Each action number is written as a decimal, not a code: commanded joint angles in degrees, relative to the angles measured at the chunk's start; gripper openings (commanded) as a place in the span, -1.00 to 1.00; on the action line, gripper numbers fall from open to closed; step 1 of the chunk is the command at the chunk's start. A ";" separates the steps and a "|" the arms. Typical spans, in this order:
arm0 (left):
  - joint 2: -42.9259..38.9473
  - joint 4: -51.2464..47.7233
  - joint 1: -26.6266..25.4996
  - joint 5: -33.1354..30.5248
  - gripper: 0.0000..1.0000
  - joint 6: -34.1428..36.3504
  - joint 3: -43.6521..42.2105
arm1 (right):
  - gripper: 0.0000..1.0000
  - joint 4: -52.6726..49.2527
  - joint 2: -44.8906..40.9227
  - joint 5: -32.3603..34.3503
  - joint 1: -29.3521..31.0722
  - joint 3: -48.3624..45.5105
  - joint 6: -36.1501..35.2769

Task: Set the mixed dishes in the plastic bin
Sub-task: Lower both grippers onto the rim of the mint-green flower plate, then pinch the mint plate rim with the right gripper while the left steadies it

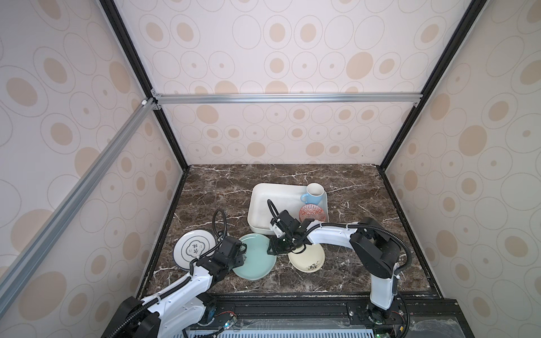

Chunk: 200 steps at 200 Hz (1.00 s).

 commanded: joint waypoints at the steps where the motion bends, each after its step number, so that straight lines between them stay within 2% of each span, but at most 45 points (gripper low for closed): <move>1: 2.08 2.08 -0.80 5.60 -0.07 -1.49 -2.50 | -0.33 0.31 3.63 -5.99 1.75 -3.10 2.04; 34: 2.63 4.02 -1.31 6.10 -0.10 -1.71 -3.00 | -0.49 2.49 2.80 -7.64 1.75 -4.68 2.63; 55: 3.18 4.33 -1.64 6.12 -0.10 -1.54 -2.66 | -0.68 2.77 2.25 -7.90 1.72 -5.15 2.41; 71: 2.98 4.26 -1.86 6.00 -0.06 -1.52 -2.40 | -0.84 2.51 1.83 -8.14 1.72 -5.26 2.15; 93: 2.08 3.46 -2.02 5.62 0.04 -1.32 -1.92 | -0.95 1.82 0.96 -8.25 1.77 -5.31 1.92; 101: 1.51 2.84 -1.95 5.33 0.09 -1.15 -1.61 | -1.00 1.61 0.62 -8.34 1.75 -5.29 1.71; 144: -2.75 -2.64 -1.96 2.29 0.61 0.22 1.40 | -1.00 0.49 -1.06 -9.82 1.77 -4.96 0.85; 158: -3.60 -4.19 -1.97 1.43 0.81 0.85 2.49 | -1.00 0.13 -1.78 -10.27 1.70 -4.91 0.65; 163: -3.82 -4.59 -1.95 1.12 0.97 0.88 2.90 | -1.00 -0.02 -2.05 -10.35 1.72 -4.91 0.59; 200: -1.50 -5.62 -2.00 0.27 0.98 1.30 6.25 | -1.00 -3.00 -3.98 -9.36 1.60 -3.82 -0.88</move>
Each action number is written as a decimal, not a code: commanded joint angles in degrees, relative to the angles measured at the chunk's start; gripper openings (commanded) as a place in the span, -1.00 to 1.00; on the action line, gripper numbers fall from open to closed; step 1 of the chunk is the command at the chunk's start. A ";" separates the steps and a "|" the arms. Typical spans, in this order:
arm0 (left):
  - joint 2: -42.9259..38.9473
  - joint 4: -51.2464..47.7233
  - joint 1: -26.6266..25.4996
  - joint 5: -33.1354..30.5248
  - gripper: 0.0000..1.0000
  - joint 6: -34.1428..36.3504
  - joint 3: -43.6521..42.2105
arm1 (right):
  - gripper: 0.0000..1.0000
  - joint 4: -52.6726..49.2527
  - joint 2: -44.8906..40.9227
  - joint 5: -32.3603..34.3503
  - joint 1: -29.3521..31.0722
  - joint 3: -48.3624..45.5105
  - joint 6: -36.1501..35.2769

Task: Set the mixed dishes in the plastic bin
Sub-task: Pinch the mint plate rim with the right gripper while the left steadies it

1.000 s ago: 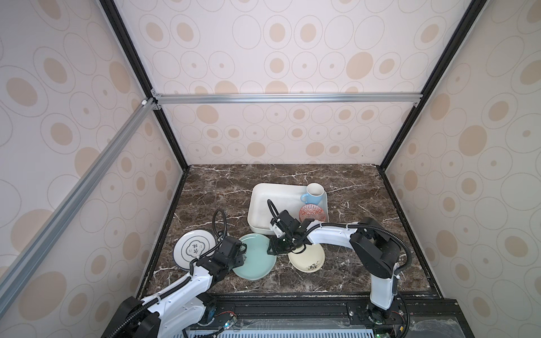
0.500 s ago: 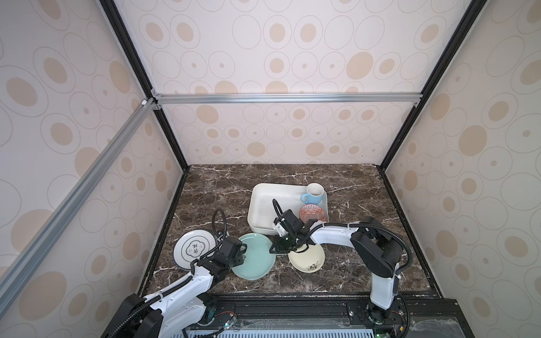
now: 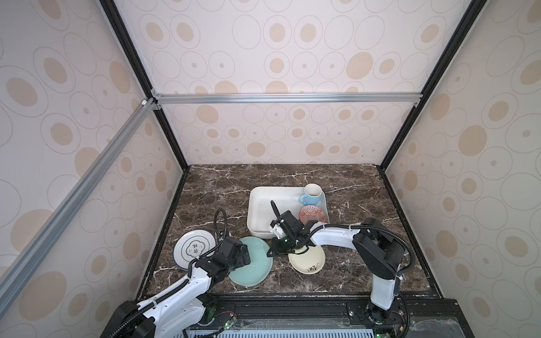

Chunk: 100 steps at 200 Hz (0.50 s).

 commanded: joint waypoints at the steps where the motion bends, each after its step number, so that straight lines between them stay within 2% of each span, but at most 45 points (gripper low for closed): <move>1: 1.18 -1.81 -0.69 0.00 0.99 0.30 4.86 | -1.00 -6.63 -1.72 -0.59 1.86 -0.49 -3.44; 100: 1.84 -4.69 -0.70 -2.45 0.98 1.59 9.41 | -1.00 -8.35 -2.65 -0.54 -0.52 2.07 -4.16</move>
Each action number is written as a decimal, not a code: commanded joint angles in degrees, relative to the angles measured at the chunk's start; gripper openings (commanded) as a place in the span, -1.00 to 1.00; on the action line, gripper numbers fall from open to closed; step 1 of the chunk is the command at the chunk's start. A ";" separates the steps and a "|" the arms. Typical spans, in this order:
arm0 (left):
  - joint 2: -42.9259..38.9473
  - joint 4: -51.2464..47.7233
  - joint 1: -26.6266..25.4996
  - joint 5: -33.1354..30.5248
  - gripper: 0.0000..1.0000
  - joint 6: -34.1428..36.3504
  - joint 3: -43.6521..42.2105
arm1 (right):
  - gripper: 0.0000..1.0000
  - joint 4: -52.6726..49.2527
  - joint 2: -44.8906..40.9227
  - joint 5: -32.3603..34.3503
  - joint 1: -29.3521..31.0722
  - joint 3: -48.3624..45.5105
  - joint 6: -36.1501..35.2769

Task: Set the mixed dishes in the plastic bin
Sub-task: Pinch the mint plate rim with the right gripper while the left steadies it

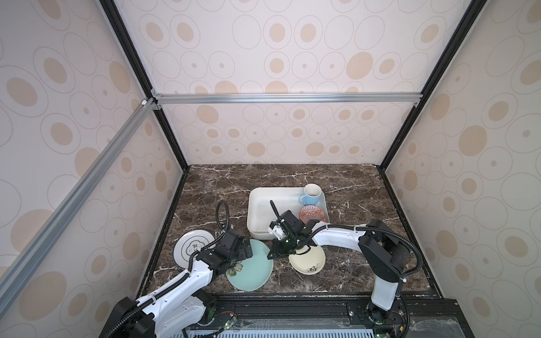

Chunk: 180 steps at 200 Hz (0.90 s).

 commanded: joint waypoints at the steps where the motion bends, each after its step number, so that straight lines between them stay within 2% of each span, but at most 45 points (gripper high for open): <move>1: -0.25 -1.78 -0.57 -1.60 0.98 0.76 2.62 | -1.00 -4.38 -0.47 1.15 -0.71 1.49 -2.18; 60: 1.73 -1.87 -0.40 -2.19 0.98 1.94 4.65 | -1.00 -4.62 0.97 -1.73 -5.91 4.31 -2.79; 89: 3.48 -3.17 0.23 -2.37 0.98 3.53 7.80 | -1.00 -6.43 0.45 -2.47 -6.14 5.60 -3.44; 180: 6.68 -5.16 7.09 0.79 0.98 9.74 16.28 | -1.00 -10.40 -2.70 -4.82 -6.76 9.66 -4.05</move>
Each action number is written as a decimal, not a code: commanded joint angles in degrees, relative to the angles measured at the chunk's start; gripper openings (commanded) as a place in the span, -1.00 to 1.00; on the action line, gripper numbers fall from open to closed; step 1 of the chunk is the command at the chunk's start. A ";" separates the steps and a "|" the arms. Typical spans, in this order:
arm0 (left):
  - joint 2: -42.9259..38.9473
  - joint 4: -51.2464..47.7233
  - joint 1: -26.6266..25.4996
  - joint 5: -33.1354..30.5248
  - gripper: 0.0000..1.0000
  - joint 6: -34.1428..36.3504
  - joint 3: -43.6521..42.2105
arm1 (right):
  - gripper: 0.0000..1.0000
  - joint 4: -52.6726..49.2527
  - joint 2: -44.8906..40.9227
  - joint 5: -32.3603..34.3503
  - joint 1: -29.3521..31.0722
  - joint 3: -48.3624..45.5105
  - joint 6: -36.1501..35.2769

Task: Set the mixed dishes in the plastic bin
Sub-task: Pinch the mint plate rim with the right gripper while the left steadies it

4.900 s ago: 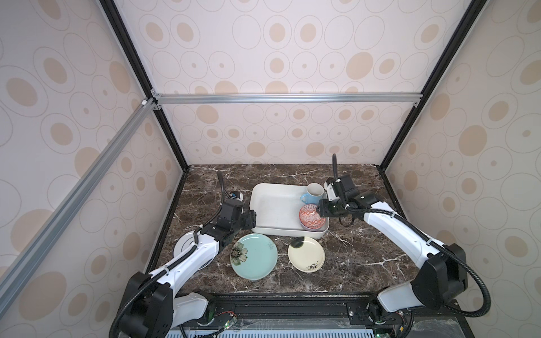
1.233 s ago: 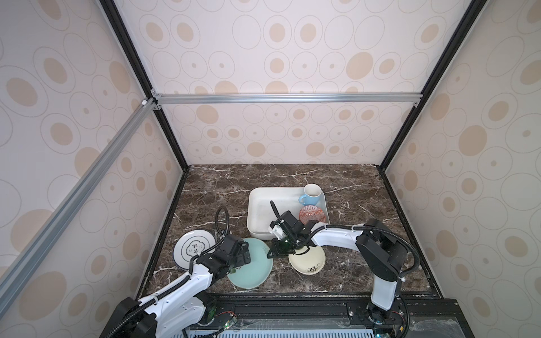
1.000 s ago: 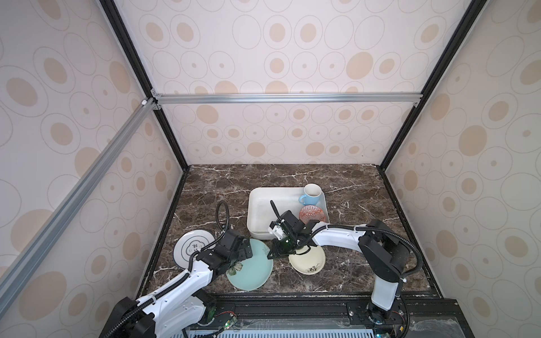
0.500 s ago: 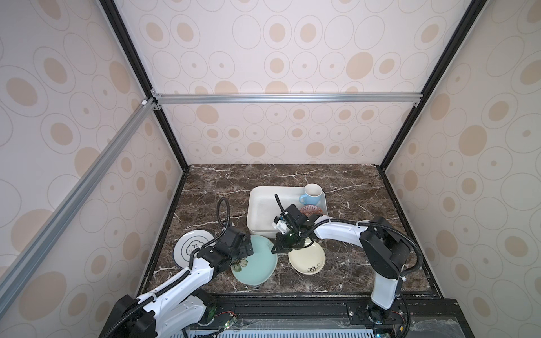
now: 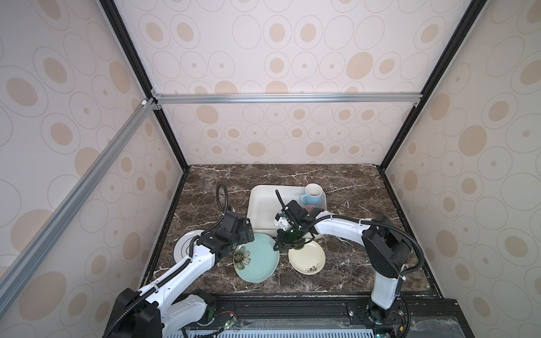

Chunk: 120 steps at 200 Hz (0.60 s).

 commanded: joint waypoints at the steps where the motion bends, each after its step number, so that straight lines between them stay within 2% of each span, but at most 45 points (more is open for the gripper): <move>1: 0.19 -2.67 1.84 0.44 0.98 2.82 2.92 | -1.00 1.11 -3.39 -3.18 -0.73 2.96 -0.10; 58: -1.40 -3.37 6.70 2.55 0.98 4.97 3.68 | -1.00 1.99 -3.62 -4.91 -0.79 3.61 1.12; 120: -1.72 -3.96 8.52 3.09 0.98 6.01 4.35 | -1.00 2.34 -3.51 -7.26 -0.91 5.90 1.99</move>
